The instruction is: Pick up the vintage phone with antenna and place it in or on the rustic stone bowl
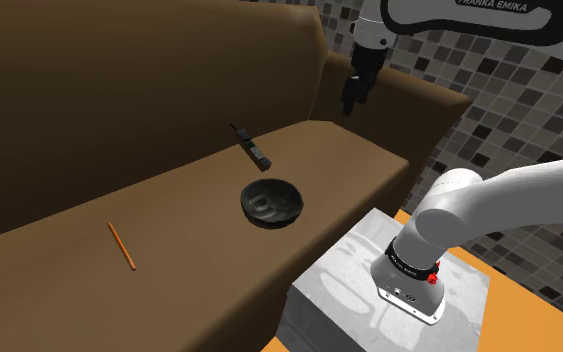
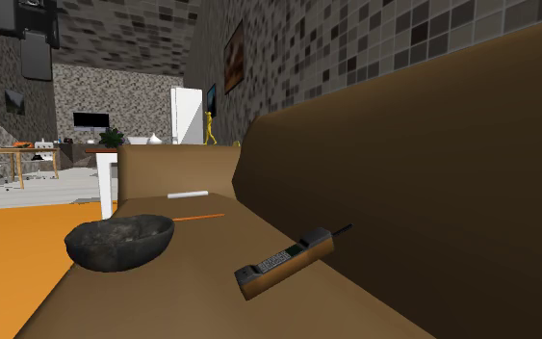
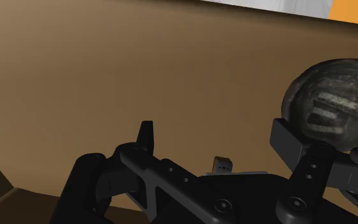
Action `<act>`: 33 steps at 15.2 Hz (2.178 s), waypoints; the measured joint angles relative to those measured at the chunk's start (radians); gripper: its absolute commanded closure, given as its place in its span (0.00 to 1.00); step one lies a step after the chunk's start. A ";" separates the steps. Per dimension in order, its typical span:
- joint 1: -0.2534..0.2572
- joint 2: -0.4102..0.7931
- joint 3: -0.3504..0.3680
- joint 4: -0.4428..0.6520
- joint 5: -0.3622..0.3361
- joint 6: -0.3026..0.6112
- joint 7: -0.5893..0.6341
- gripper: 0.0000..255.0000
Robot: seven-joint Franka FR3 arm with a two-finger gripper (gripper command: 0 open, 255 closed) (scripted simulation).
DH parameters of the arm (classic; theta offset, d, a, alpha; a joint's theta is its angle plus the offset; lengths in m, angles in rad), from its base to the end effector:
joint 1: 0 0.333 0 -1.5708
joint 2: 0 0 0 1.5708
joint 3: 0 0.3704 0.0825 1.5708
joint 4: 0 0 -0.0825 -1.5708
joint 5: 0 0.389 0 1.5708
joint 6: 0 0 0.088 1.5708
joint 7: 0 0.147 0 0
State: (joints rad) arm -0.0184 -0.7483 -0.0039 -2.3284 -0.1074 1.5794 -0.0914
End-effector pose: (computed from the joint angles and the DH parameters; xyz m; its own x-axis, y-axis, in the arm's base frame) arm 0.2857 -0.0224 0.5932 0.9975 0.0705 -0.0103 0.0712 -0.9920 0.1040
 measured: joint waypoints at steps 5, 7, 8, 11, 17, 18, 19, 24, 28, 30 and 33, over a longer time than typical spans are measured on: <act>0.003 0.052 0.009 -0.043 0.012 0.124 0.033 0.00; 0.004 0.091 0.012 -0.067 0.017 0.208 0.050 0.00; 0.005 0.110 0.015 -0.080 0.020 0.250 0.061 0.00; 0.008 0.175 0.025 -0.112 0.027 0.378 0.092 0.00; 0.009 0.351 0.048 -0.114 0.030 0.622 0.156 0.00; 0.009 0.380 0.051 -0.111 0.029 0.658 0.166 0.00; 0.009 0.418 0.058 -0.096 0.028 0.692 0.180 0.00; 0.004 0.597 0.076 -0.032 0.005 0.861 0.241 0.00; -0.002 0.754 0.079 0.049 -0.026 0.980 0.286 0.00; 0.001 0.827 0.079 0.094 -0.047 1.029 0.316 0.00; 0.005 0.906 0.075 0.151 -0.067 1.076 0.344 0.00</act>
State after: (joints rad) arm -0.0133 0.1580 0.0712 -2.1776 -0.1749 2.6558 0.2524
